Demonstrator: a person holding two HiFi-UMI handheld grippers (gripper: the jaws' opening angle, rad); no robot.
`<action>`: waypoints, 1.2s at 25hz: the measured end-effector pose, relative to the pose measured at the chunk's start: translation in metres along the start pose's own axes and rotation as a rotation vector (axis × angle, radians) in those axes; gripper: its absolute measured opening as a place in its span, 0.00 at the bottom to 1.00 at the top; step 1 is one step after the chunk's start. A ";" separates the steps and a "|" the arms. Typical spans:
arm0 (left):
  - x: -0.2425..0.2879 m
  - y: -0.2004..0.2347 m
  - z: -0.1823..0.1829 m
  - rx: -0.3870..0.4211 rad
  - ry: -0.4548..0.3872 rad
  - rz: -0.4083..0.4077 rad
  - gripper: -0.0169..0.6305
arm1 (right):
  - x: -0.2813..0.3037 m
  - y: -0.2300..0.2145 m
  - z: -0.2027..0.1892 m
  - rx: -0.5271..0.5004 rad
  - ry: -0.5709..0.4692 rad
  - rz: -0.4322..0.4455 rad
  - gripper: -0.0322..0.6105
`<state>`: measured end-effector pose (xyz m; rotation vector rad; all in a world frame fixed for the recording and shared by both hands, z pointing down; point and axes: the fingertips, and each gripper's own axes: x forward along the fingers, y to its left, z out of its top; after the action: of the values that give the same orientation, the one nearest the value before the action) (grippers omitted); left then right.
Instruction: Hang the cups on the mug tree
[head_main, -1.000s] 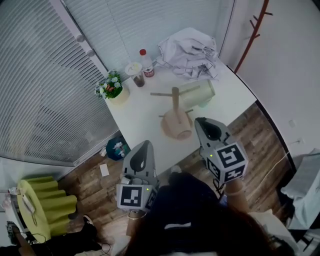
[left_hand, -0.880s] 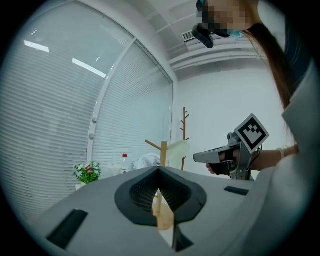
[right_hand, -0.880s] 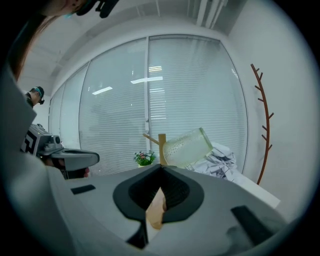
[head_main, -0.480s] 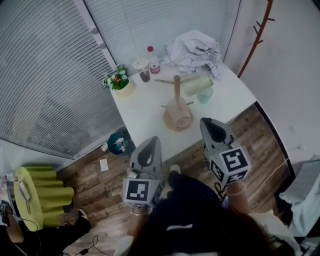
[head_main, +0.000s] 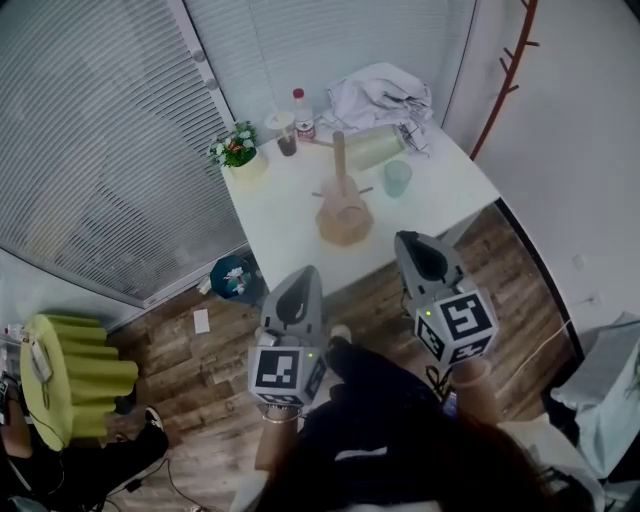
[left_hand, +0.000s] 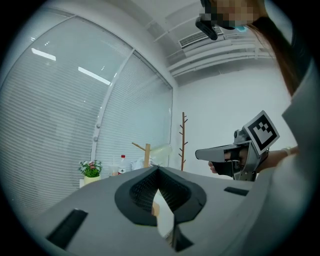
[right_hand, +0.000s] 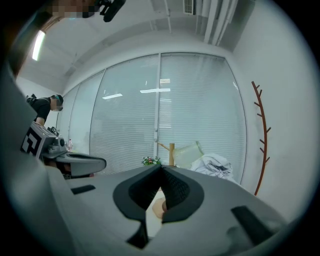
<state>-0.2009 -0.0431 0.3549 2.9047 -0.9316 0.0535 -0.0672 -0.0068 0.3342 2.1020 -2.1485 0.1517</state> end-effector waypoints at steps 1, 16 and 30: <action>-0.003 -0.003 0.001 -0.002 -0.006 0.004 0.02 | -0.005 0.000 0.001 -0.007 -0.006 0.000 0.05; -0.038 -0.042 0.009 -0.008 -0.010 0.049 0.03 | -0.042 0.003 0.010 -0.028 -0.081 -0.004 0.05; 0.027 -0.064 0.010 -0.022 -0.012 0.100 0.03 | -0.017 -0.054 0.000 0.032 -0.082 0.108 0.04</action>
<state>-0.1418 -0.0076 0.3419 2.8396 -1.0724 0.0329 -0.0128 0.0090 0.3301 2.0443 -2.3227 0.1131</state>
